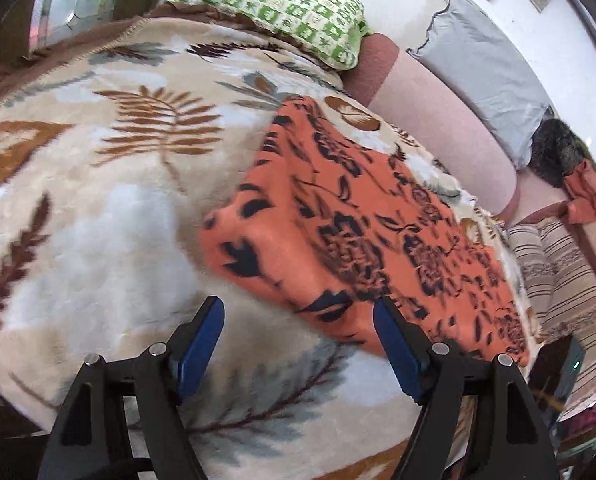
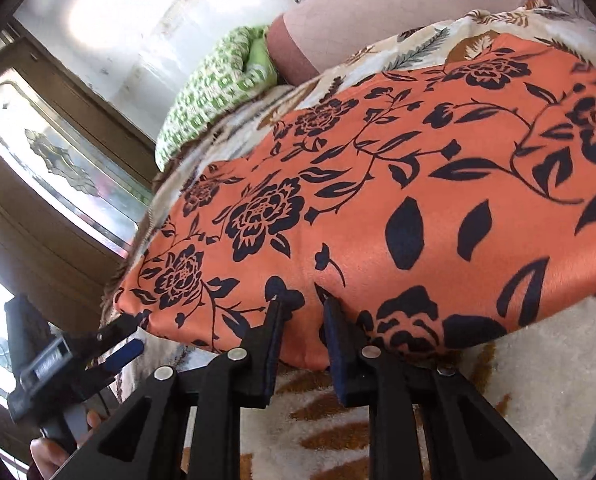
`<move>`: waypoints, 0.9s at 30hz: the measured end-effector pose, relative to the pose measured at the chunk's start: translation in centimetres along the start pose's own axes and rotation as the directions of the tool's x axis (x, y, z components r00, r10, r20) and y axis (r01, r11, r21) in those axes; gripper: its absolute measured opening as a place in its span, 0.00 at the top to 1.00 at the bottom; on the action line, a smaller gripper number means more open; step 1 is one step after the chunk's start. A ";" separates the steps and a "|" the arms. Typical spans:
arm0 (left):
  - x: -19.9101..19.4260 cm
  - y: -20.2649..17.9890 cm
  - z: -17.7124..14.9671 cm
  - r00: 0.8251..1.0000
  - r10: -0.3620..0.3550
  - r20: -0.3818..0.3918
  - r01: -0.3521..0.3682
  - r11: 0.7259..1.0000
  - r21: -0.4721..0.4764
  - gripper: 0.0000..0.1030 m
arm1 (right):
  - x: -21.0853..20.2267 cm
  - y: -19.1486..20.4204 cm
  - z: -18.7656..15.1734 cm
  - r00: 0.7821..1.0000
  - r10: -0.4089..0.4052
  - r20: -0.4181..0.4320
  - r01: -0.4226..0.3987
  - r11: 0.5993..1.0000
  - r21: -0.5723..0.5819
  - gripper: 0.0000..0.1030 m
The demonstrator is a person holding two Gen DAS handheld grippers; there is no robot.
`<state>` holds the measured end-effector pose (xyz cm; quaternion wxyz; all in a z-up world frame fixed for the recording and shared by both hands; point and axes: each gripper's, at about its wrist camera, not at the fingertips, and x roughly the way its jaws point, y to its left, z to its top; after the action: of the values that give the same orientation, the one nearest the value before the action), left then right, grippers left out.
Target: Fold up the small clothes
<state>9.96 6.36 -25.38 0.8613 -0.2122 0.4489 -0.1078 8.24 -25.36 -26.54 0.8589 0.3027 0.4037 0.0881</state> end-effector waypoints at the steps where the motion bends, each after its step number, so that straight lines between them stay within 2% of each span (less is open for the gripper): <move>1: 0.3 -0.2 0.1 1.000 -0.017 0.000 0.017 1.000 -0.006 0.25 | 0.0 -0.1 -0.1 1.000 0.005 0.007 -0.005 1.000 0.005 0.77; 7: 3.1 -1.5 1.2 0.993 -0.118 -0.019 0.117 0.993 -0.027 0.25 | -0.3 0.0 -0.9 0.999 0.014 0.051 -0.011 0.999 -0.052 0.77; 9: 4.0 -1.8 1.6 0.990 -0.143 -0.009 0.142 0.989 -0.025 0.38 | -0.4 -0.3 -1.0 0.998 0.026 0.058 -0.024 0.999 -0.025 0.77; 10: 4.3 -2.0 1.8 0.990 -0.140 -0.012 0.140 0.990 -0.011 0.57 | -0.4 -0.3 -1.0 0.998 0.025 0.059 -0.024 1.000 -0.014 0.77; 11: 5.0 -2.3 1.8 0.992 -0.125 -0.023 0.125 0.992 0.012 0.71 | -0.4 -0.3 -1.1 0.998 0.022 0.058 -0.021 1.000 -0.013 0.77; 14: 5.9 -1.9 1.8 0.990 -0.135 -0.042 0.134 0.991 -0.010 0.77 | -0.4 -0.1 -1.1 0.998 0.003 0.056 -0.002 1.000 -0.027 0.77; 17: 6.3 -1.7 1.9 0.988 -0.150 -0.046 0.148 0.988 -0.041 0.76 | -0.4 0.0 -1.1 0.999 -0.014 0.050 0.015 1.000 -0.027 0.77; 18: 6.5 -1.8 1.9 0.987 -0.153 -0.048 0.150 0.988 -0.045 0.72 | -0.3 0.1 -1.0 0.999 -0.022 0.046 0.023 0.999 -0.025 0.77; 20: 6.7 -2.0 1.9 0.979 -0.198 -0.046 0.195 0.978 -0.070 0.46 | -0.1 0.2 -0.9 0.999 -0.033 0.041 0.034 0.999 -0.013 0.77; 22: 6.7 -2.7 2.0 0.976 -0.213 -0.044 0.211 0.976 -0.055 0.42 | 0.0 0.1 -0.9 0.999 -0.035 0.036 0.035 0.999 0.012 0.77; 24: 6.9 -3.3 2.1 0.981 -0.189 -0.048 0.188 0.982 -0.014 0.45 | 0.1 0.0 -0.6 0.999 -0.037 0.024 0.036 0.998 0.044 0.77; 26: 6.9 -3.2 2.4 0.988 -0.150 -0.037 0.150 0.989 -0.001 0.75 | 0.1 0.2 -0.4 0.999 -0.052 0.003 0.052 0.996 0.071 0.77; 27: 6.9 -2.9 2.5 0.990 -0.138 -0.037 0.138 0.990 -0.001 0.79 | 0.2 0.4 -0.2 0.998 -0.067 -0.014 0.067 0.995 0.071 0.77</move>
<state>16.01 1.80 -27.80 0.8435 -0.2402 0.4489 -0.1713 8.28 -24.87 -26.47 0.8477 0.3189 0.4213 0.0466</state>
